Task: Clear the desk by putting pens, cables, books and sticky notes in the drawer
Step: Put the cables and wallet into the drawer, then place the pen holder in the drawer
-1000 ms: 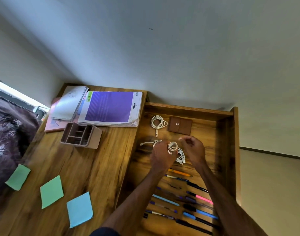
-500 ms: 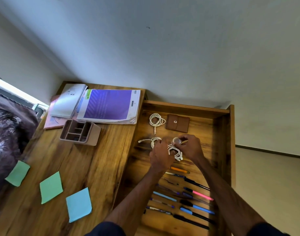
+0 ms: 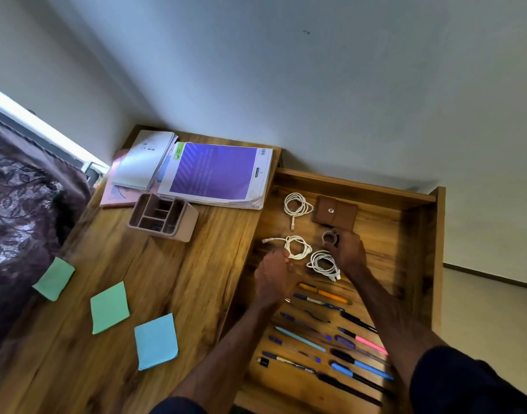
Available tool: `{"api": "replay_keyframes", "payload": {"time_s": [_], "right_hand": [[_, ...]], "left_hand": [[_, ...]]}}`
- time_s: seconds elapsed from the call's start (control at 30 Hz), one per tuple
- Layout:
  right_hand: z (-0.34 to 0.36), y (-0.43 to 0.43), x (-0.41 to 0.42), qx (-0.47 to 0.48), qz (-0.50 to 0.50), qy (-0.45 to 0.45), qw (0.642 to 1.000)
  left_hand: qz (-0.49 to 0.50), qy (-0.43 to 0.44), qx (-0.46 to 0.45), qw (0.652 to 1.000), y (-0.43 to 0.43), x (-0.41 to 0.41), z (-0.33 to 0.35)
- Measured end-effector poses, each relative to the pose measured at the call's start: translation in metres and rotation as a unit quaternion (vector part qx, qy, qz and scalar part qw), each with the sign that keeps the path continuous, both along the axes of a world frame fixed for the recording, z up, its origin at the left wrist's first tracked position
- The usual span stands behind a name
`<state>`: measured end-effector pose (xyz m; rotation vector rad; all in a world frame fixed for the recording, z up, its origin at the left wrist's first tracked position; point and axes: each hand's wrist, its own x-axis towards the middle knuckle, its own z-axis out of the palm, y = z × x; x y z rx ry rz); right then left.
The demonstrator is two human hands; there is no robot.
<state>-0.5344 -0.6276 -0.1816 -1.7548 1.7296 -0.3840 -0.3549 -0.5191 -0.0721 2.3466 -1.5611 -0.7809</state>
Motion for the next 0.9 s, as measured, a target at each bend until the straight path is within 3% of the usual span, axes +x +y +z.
{"api": "replay_keyframes", "payload": {"time_s": [0.3, 0.43, 0.9], "right_hand": [[0.034, 0.049, 0.026, -0.074, -0.085, -0.031, 0.993], [0.066, 0.080, 0.065, -0.123, -0.034, -0.076, 0.989], [0.131, 0.195, 0.241, -0.108, 0.200, -0.106, 0.968]], "left_hand": [[0.012, 0.031, -0.041, 0.999, 0.019, 0.040, 0.016], [0.033, 0.047, -0.072, 0.996, 0.036, 0.063, 0.038], [0.217, 0.041, -0.113, 0.969, 0.176, 0.200, 0.065]]}}
